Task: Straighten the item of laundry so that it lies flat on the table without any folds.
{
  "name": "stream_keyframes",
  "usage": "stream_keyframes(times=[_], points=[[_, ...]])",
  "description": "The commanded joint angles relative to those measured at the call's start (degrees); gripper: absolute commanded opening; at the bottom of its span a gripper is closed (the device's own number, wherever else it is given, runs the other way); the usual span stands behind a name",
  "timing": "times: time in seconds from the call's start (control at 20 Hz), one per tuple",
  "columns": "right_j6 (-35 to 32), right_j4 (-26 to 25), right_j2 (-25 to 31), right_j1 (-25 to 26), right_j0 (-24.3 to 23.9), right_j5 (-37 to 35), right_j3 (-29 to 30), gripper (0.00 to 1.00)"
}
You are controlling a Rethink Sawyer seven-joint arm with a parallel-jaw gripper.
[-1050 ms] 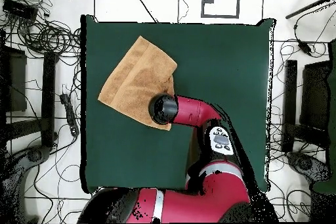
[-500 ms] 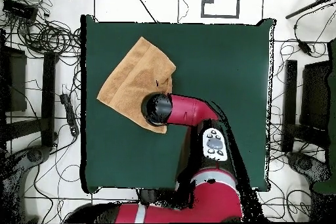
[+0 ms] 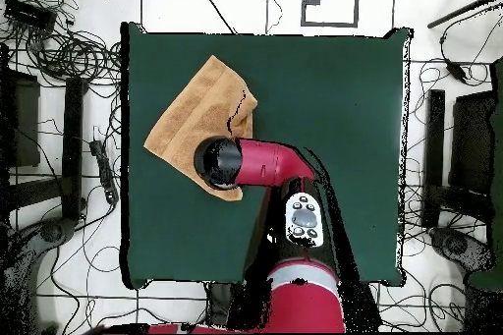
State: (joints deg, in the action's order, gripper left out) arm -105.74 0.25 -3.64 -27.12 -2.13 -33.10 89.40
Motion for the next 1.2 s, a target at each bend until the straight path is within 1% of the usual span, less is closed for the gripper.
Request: stream_keyframes(times=[0.05,0.15,0.35,0.55,0.8,1.2], points=[[-9.86,0.37,2.51,7.51,0.63,5.77,0.9,0.0],[-9.6,-0.46,1.96,8.5,0.78,7.16,0.51,0.0],[-12.0,-2.12,-3.57,10.35,4.59,7.7,-0.86,0.0],[-12.68,-0.63,-4.93,10.45,6.71,8.45,0.25,0.0],[-13.41,1.42,-6.13,8.47,9.45,5.56,1.4,0.0],[-15.25,3.61,-9.82,6.64,14.78,-2.04,-1.27,0.0]])
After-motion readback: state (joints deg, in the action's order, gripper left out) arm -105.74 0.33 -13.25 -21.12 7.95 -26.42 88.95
